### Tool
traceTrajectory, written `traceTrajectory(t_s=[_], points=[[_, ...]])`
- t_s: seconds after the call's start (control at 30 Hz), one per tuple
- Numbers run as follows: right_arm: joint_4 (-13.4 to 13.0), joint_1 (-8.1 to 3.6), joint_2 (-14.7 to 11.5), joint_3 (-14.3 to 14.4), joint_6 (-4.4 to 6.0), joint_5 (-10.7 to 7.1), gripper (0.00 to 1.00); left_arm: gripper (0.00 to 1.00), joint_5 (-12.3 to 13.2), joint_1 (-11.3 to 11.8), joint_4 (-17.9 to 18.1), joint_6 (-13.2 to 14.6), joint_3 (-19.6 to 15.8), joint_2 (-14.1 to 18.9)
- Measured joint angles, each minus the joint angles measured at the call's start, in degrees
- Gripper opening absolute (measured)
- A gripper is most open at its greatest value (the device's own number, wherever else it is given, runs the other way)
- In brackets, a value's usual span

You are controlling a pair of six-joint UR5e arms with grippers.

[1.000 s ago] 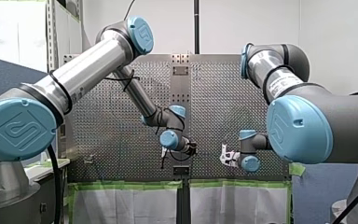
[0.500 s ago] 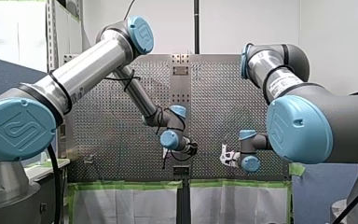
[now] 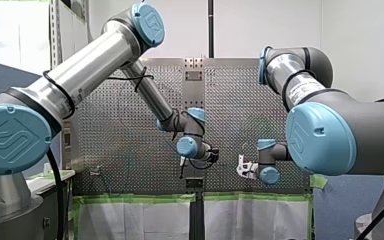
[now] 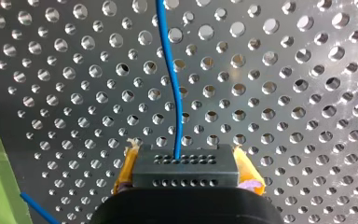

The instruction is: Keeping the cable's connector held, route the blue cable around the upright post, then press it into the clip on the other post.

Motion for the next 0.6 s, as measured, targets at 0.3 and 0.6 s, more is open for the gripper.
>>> traceTrajectory(t_s=[0.3, 0.6], points=[[0.3, -0.16, 0.0, 0.0, -0.03, -0.21, 0.0, 1.0, -2.7, 0.2, 4.7, -4.2, -4.8, 4.8], [0.5, -0.23, 0.0, 0.0, -0.01, -0.21, 0.0, 1.0, -7.5, 1.1, 9.5, -9.2, -9.7, 9.7]])
